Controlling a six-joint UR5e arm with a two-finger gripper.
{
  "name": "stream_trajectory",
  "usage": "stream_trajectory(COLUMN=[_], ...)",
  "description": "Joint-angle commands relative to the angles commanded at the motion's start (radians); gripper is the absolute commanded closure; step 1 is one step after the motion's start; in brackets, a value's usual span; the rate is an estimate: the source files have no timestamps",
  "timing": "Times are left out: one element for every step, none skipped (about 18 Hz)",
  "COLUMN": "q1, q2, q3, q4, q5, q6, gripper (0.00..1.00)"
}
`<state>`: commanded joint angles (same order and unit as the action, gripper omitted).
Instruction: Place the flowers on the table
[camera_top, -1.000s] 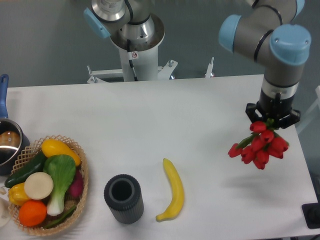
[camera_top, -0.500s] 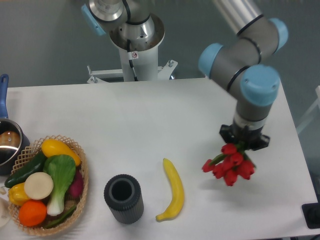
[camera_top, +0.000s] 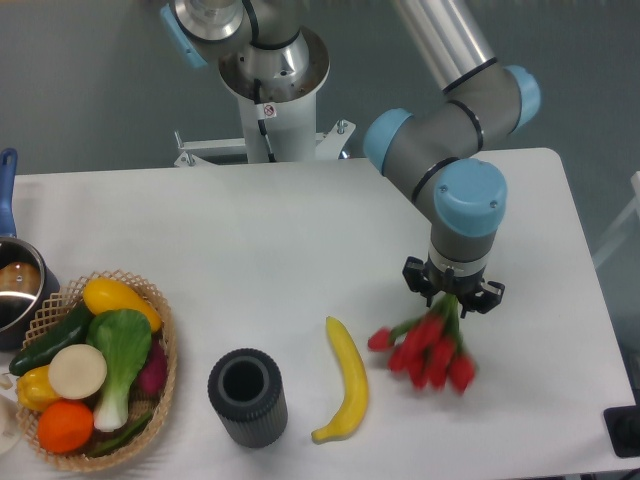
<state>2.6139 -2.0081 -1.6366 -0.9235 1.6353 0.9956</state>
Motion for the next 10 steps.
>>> stream_trajectory(q1=[0.009,0.014,0.014,0.015,0.024,0.041,0.055,0.07,0.087,0.097], q2=[0.006,0.011,0.011,0.008,0.008,0.009,0.012,0.012,0.014,0.015], q3=[-0.003,-0.003,0.004,0.008,0.008,0.008,0.008,0.003,-0.003,-0.009], q4=[0.009,0.023,0.038,0.058,0.078,0.086,0.086,0.086,0.086,0.086], q5=[-0.006,-0.006,-0.005,-0.005,-0.005,-0.005,-0.006,-0.009,-0.012,-0.011], q6=[0.006,0.011,0.012,0.014,0.014,0.014,0.014,0.015,0.021,0.034], gripper=[0.0,0.0,0.0,0.0,0.0,0.0,0.0,0.0,0.0,0.0])
